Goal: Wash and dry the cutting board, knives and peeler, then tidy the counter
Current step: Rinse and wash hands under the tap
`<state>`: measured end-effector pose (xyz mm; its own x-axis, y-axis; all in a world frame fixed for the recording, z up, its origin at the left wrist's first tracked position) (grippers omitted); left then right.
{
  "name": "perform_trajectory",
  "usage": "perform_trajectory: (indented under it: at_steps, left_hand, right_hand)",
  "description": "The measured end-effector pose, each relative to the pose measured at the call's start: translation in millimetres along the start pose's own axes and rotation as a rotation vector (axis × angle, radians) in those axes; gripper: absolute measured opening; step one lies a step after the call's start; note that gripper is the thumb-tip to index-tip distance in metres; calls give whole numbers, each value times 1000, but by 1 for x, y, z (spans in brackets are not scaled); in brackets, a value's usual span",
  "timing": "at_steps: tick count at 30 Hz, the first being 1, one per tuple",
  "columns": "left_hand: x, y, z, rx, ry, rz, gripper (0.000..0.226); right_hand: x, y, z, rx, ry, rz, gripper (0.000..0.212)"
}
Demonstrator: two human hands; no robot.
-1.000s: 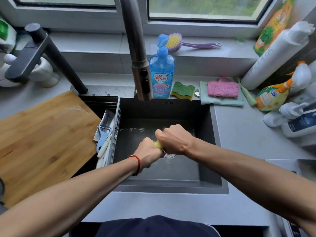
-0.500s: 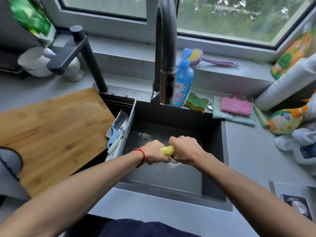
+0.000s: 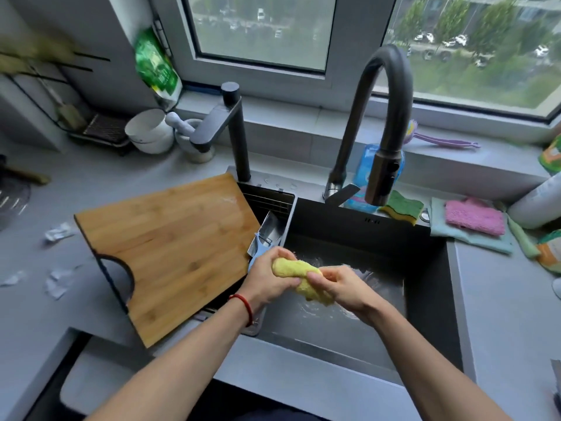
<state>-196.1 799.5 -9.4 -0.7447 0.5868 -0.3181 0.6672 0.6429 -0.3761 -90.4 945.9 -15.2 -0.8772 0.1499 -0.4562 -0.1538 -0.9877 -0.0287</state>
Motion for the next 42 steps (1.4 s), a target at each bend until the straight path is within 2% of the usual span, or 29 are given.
perform_trajectory:
  at_steps: [2,5,7,9,10,12,14,16,20,23,24,26,28,29,32,35,37,40,42]
  left_hand:
    - [-2,-15,6,-55,3,-36,41]
    - [-3,-40,24,-169,-117,-25,50]
    - [-1,-56,32,-100,-186,-20,55]
    - [3,-72,36,-44,-184,-19,53]
    - [4,-78,38,-117,-174,8,49]
    - [5,-85,40,-419,-184,97,40]
    - [7,-92,38,-662,-196,203,40]
    - [6,-95,30,-759,-175,252,42]
    - [9,-112,13,-558,-63,192,35]
    - [4,-111,-7,-402,44,147,38]
    - [3,-108,-11,-379,57,139,37]
    - [1,-107,-16,-413,21,91,36]
    - [0,-116,-15,-458,-74,-62,34]
    - [0,-122,-12,-454,-99,-145,34]
    - [-2,-121,-20,-405,-69,-215,34]
    - [-4,-100,-40,-334,-38,-167,40]
    - [-6,-97,-48,-323,-36,-190,44]
    - [-12,-102,-53,-286,10,-228,43]
    - [-18,-106,-54,-216,54,-284,38]
  right_hand:
    - [8,11,11,-23,-66,-107,22]
    - [19,21,34,-76,-184,-298,13]
    - [23,32,47,-142,-205,-380,11]
    - [28,44,51,-101,-170,-388,13]
    - [29,49,53,-60,-154,-392,12]
    - [29,55,55,16,-152,-415,9]
    - [31,60,59,29,-159,-434,6]
    - [27,61,60,18,-162,-423,6]
    - [26,65,62,136,-119,-295,32]
    - [35,79,71,15,-33,-170,69]
    - [36,84,74,-36,-44,-185,70]
    - [38,85,81,-47,-148,-262,49]
    - [35,71,81,19,-222,-320,25]
    - [34,63,76,87,-223,-308,21]
    - [34,63,73,248,-160,-107,41]
    - [41,74,78,196,-125,-63,58]
    - [44,76,79,200,-149,-69,50]
    - [42,66,81,31,-253,-126,31]
    - [38,60,87,-56,-331,-181,26]
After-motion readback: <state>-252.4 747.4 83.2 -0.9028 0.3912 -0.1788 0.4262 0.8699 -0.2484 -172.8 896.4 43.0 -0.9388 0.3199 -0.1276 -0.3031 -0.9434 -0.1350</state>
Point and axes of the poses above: each hand's wrist, its own x-axis towards the middle knuckle, its own y-axis out of the palm, z = x × y, the point moved 6 cm from there along x, towards the middle knuckle, and after that the axes turned 10 degrees about x, right-handed, at the moved point
